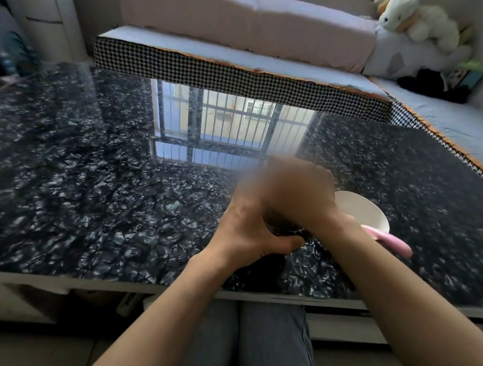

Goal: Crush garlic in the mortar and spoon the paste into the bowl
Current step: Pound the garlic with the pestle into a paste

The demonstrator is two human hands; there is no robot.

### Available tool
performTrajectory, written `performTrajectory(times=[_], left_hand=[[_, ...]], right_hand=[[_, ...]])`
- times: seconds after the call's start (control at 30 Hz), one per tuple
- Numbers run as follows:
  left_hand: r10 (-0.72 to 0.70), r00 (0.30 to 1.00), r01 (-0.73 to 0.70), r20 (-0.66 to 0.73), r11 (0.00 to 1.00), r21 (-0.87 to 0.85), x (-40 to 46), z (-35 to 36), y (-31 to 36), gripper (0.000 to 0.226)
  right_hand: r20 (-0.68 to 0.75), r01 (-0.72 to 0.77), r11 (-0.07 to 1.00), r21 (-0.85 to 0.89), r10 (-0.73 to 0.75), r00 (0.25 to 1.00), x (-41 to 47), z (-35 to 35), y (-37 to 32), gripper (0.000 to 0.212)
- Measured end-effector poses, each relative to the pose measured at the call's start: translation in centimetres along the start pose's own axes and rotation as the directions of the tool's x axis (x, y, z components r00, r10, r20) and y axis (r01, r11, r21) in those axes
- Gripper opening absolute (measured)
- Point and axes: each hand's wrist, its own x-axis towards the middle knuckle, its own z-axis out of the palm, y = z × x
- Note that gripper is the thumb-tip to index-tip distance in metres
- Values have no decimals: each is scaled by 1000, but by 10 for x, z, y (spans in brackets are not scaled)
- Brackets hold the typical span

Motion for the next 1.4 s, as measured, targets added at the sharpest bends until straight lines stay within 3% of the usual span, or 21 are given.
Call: performTrajectory(times=[0.07, 0.2, 0.4, 0.57, 0.67, 0.77, 0.97, 1.13, 1.3, 1.4], left_hand=[[-1, 1000, 1, -1, 1000, -2, 0, 0, 0, 103], [4, 1000, -4, 4, 1000, 24, 0, 0, -2, 111], [8, 1000, -8, -6, 1000, 3, -1, 2, 0, 101], [-8, 1000, 8, 14, 999, 34, 0, 2, -2, 117], [2, 1000, -2, 4, 1000, 27, 0, 3, 0, 113], [-10, 1000, 10, -1, 1000, 20, -1, 3, 0, 115], [-2, 1000, 2, 8, 999, 40, 0, 3, -1, 118], [13, 1000, -13, -18, 1000, 23, -1, 3, 2, 104], [4, 1000, -3, -10, 999, 54, -1, 3, 1, 117], [13, 1000, -13, -16, 999, 40, -1, 3, 1, 110]], right_hand=[[-11, 5, 1000, -6, -5, 1000, 3, -7, 3, 17], [-172, -3, 1000, 18, 6, 985, 12, -24, 3, 11], [-27, 12, 1000, 8, -12, 1000, -4, -3, 5, 13], [-187, -55, 995, 77, 69, 980, 12, -29, 4, 17], [-72, 28, 1000, -3, -28, 997, 0, -17, 2, 12], [17, 18, 1000, -4, -18, 1000, -3, -9, 8, 14], [-132, -75, 993, 90, 86, 987, 8, -27, 8, 20], [19, -46, 997, 62, 45, 999, -3, -5, 2, 15], [-144, -104, 985, 138, 124, 982, 13, -31, 10, 10], [-104, -35, 997, 70, 43, 994, 4, -18, 2, 13]])
